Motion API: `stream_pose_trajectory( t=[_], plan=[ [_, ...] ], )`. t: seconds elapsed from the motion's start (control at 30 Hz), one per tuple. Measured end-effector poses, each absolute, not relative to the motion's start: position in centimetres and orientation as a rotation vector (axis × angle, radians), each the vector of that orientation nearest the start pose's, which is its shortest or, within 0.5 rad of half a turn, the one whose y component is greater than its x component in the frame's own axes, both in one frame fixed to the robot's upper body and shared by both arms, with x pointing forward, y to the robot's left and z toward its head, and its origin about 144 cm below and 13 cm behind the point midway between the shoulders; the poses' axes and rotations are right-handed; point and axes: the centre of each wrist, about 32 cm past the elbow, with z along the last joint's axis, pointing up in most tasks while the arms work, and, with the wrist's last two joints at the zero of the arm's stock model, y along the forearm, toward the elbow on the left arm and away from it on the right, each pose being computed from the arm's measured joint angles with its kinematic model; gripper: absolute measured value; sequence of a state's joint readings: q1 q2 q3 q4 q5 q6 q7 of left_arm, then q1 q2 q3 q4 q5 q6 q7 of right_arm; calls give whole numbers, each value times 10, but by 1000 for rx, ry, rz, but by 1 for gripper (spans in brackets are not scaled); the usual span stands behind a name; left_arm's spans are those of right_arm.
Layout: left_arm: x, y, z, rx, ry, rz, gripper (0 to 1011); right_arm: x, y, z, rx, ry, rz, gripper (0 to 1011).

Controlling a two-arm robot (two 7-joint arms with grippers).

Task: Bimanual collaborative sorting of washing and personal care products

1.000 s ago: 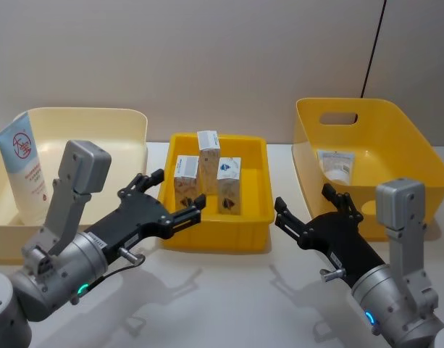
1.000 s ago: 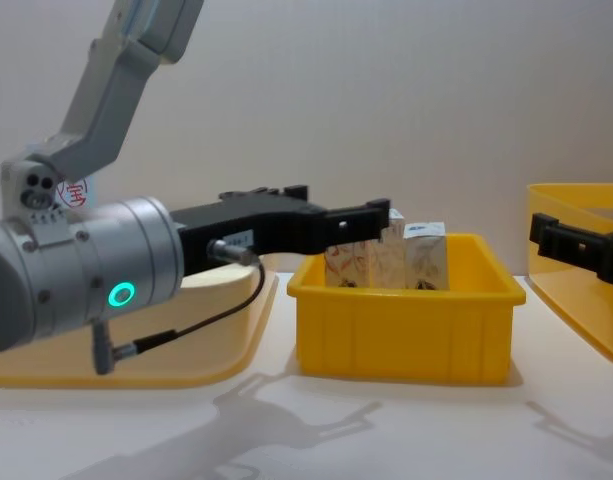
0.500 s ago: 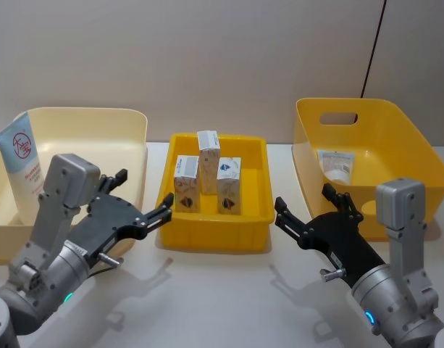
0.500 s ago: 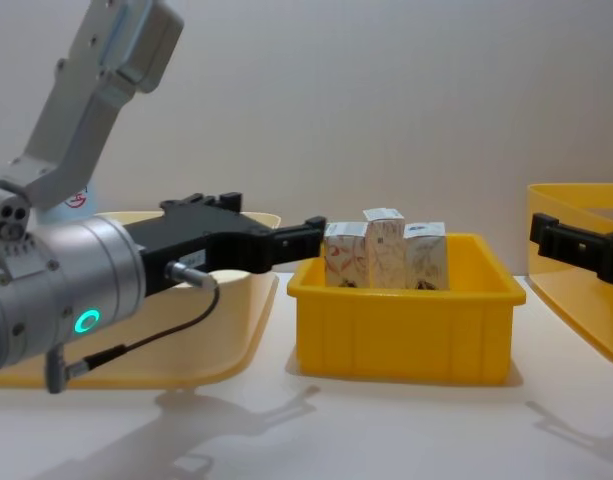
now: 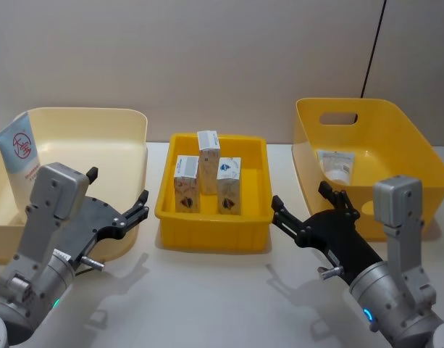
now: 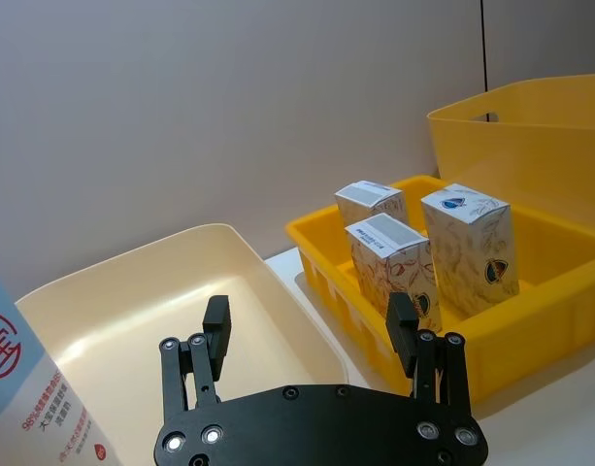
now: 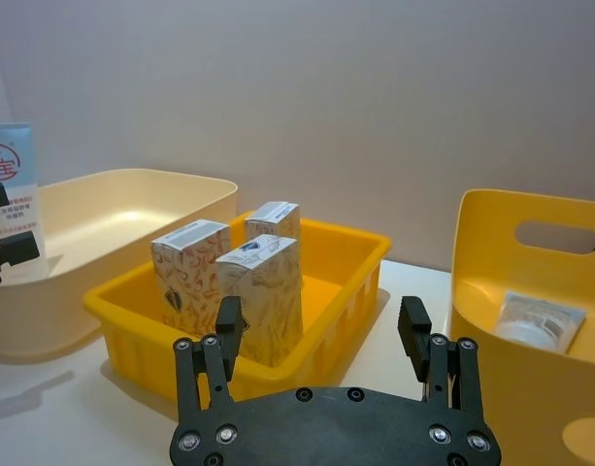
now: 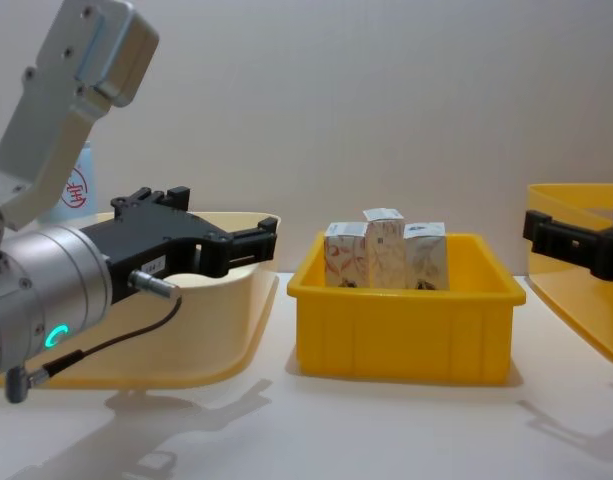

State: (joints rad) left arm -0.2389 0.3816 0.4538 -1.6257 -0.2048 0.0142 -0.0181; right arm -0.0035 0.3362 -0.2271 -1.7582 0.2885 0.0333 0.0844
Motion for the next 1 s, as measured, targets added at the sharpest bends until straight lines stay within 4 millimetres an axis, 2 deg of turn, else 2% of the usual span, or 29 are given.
stream_pose_trajectory(
  t=[0.43,1.0],
  plan=[
    [492,199,1205,60,-269,1124,1002,463,-235,1198,14,-81,-1183,1001],
    [492,198,1204,60,-268,1124,1002,496,-220,1212,-84,-56,-1185,1001]
  ],
)
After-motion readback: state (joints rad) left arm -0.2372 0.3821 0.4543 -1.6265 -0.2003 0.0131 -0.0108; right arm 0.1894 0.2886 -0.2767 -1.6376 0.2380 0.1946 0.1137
